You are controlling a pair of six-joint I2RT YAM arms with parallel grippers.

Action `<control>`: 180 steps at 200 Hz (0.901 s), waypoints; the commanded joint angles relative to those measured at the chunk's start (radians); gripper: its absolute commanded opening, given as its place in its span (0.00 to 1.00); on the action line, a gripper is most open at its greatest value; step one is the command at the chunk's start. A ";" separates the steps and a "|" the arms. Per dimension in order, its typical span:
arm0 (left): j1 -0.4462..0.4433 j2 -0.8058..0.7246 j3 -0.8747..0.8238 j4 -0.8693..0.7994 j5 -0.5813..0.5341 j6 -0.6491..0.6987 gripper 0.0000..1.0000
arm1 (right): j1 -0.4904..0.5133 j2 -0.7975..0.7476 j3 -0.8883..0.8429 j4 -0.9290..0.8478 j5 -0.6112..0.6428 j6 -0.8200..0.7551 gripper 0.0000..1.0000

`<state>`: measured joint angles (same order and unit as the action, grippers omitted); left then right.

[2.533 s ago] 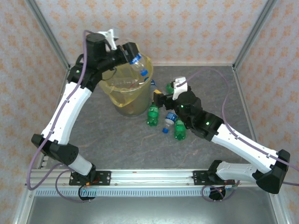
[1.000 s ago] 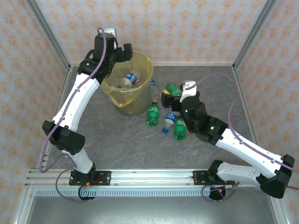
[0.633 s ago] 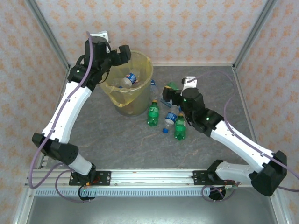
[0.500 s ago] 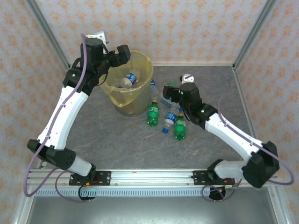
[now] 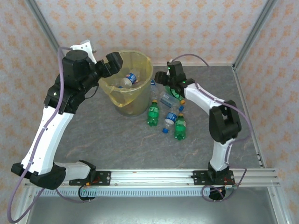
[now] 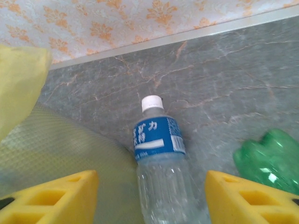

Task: Put the plastic bottles in the bin

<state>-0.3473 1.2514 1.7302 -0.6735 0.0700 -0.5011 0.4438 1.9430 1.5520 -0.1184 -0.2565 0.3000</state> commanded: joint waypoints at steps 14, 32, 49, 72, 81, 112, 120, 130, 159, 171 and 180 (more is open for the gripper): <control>-0.008 -0.042 -0.012 -0.061 -0.009 -0.028 0.99 | 0.001 0.160 0.169 -0.084 -0.080 0.044 0.60; -0.009 -0.049 -0.013 -0.070 -0.009 -0.030 0.99 | 0.001 0.220 0.225 -0.101 -0.102 0.074 0.63; -0.009 -0.051 -0.014 -0.074 -0.012 -0.028 0.99 | 0.005 0.255 0.250 -0.106 -0.130 0.081 0.66; -0.010 -0.046 -0.012 -0.074 -0.014 -0.023 0.99 | 0.021 0.276 0.253 -0.116 -0.136 0.069 0.67; -0.009 -0.043 -0.011 -0.074 -0.015 -0.021 0.99 | 0.028 0.281 0.253 -0.121 -0.125 0.059 0.67; -0.010 -0.031 -0.011 -0.067 -0.012 -0.019 0.99 | 0.046 0.303 0.254 -0.135 -0.110 0.054 0.68; -0.010 -0.028 -0.012 -0.068 -0.009 -0.018 0.99 | 0.049 0.312 0.259 -0.140 -0.110 0.056 0.68; -0.009 -0.026 -0.012 -0.066 -0.006 -0.019 0.99 | 0.052 0.324 0.266 -0.145 -0.107 0.053 0.68; -0.010 -0.028 -0.012 -0.066 -0.007 -0.016 0.99 | 0.055 0.364 0.305 -0.185 -0.070 0.048 0.68; -0.010 -0.033 -0.012 -0.067 -0.009 -0.017 0.99 | 0.056 0.382 0.322 -0.201 -0.066 0.044 0.68; -0.009 -0.034 -0.012 -0.070 -0.010 -0.018 0.99 | 0.055 0.398 0.336 -0.212 -0.066 0.042 0.68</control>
<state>-0.3473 1.2263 1.7248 -0.7269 0.0704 -0.5232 0.4847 2.2993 1.8355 -0.2722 -0.3370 0.3611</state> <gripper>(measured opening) 0.990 0.678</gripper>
